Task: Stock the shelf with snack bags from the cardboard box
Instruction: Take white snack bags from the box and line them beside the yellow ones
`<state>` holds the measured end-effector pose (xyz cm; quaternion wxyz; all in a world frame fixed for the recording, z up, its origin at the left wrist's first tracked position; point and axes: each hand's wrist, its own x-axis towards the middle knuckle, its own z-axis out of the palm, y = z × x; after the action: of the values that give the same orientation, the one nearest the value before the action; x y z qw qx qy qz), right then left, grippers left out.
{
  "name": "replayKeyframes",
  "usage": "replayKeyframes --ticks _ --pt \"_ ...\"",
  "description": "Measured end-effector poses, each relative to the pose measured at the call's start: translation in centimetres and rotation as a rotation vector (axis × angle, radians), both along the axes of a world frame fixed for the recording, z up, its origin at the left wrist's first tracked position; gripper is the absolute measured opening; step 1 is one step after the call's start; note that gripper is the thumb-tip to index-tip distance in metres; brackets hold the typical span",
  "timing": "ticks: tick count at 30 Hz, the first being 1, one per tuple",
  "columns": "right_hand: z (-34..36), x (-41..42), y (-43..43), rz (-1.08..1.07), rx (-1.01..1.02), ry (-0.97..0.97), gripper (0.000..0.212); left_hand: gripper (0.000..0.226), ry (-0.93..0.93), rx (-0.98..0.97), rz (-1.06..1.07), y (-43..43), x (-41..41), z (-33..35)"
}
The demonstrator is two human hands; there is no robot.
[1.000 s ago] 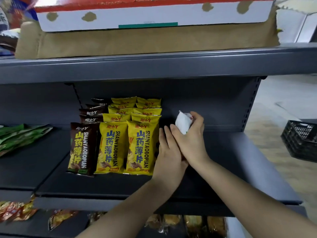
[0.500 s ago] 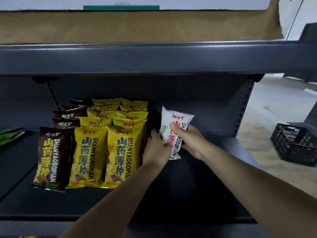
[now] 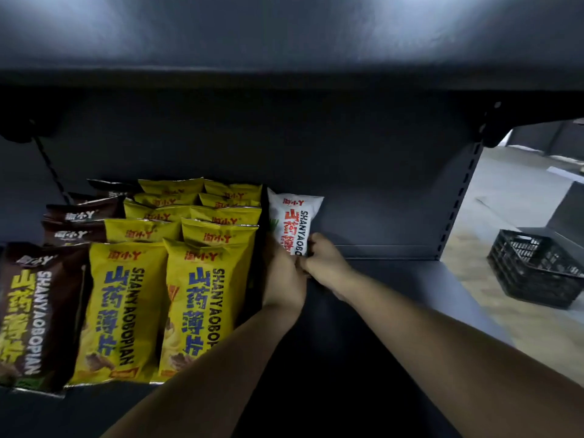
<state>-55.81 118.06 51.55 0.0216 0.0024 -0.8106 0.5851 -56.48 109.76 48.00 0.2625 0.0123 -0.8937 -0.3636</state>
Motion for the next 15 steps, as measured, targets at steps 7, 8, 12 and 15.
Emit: replayKeyframes --ticks 7,8,12,15 --pt "-1.9 -1.5 -0.6 -0.137 0.077 0.137 0.027 0.086 -0.127 0.009 0.116 0.9 -2.3 -2.9" --pt "-2.1 -1.6 -0.7 -0.157 0.088 0.155 0.029 0.081 -0.124 0.009 0.119 0.8 -1.7 -2.3" --pt "-2.8 -2.0 -0.8 -0.194 0.074 0.185 0.033 0.059 -0.157 0.045 0.119 0.7 -0.3 -1.1" --pt "-3.2 -2.1 -1.0 -0.217 0.073 0.194 0.03 0.069 -0.183 0.038 0.094 0.7 -0.1 -1.5"
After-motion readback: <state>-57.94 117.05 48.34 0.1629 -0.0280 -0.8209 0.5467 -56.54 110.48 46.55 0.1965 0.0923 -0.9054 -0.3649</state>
